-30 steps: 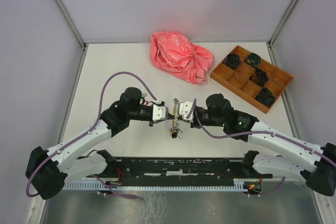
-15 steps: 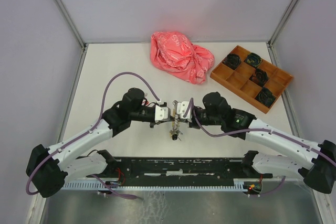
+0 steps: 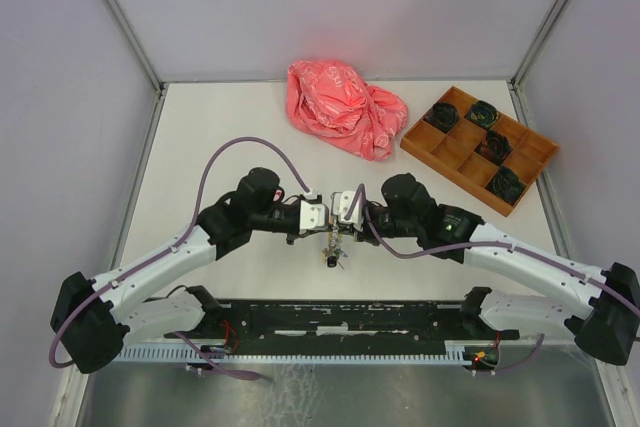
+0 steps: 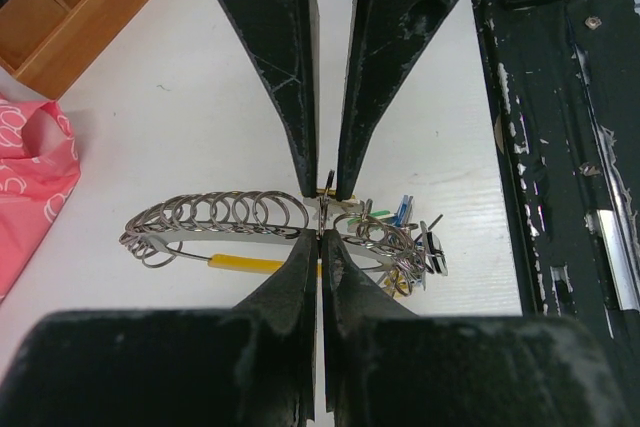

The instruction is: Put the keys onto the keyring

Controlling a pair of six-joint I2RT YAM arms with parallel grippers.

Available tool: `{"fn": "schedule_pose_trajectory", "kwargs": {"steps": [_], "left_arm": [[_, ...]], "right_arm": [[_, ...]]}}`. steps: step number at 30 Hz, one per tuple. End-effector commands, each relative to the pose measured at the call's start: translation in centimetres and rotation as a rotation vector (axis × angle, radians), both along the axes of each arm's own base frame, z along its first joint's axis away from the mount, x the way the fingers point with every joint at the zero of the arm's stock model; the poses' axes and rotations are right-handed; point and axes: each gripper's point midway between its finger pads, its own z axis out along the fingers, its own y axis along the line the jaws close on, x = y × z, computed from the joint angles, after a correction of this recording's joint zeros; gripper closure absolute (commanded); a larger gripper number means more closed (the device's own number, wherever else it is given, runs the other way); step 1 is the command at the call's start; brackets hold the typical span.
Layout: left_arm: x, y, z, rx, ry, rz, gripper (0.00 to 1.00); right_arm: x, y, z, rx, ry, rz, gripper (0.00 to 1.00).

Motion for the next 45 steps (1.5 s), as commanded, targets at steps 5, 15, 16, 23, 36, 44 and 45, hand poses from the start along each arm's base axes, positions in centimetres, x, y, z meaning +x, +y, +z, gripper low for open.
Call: {"fn": "schedule_pose_trajectory", "kwargs": {"steps": [5, 15, 16, 23, 36, 44, 45], "left_arm": [[0.4, -1.0, 3.5, -0.089, -0.081, -0.011, 0.97], [0.3, -1.0, 3.8, -0.1, -0.095, -0.014, 0.97], [0.3, -1.0, 3.8, -0.103, -0.096, -0.016, 0.97], [0.2, -1.0, 3.8, -0.106, -0.093, -0.02, 0.97], [0.0, -1.1, 3.9, -0.11, -0.089, -0.028, 0.97], [0.0, -1.1, 3.9, -0.111, -0.09, -0.03, 0.97], [0.0, -1.1, 3.9, -0.111, -0.089, -0.029, 0.97]], "right_arm": [[0.5, -0.6, 4.1, 0.09, -0.113, -0.023, 0.69], [-0.4, -0.6, 2.6, 0.068, -0.073, 0.016, 0.66], [-0.4, -0.6, 2.5, 0.065, -0.068, 0.019, 0.65], [-0.1, -0.7, 1.6, 0.041, -0.063, 0.006, 0.68], [0.2, -0.5, 1.1, 0.027, -0.058, 0.003, 0.76], [0.4, -0.6, 0.7, 0.014, -0.059, -0.005, 0.82], [0.4, -0.6, 0.8, 0.015, -0.059, -0.007, 0.83]]}}
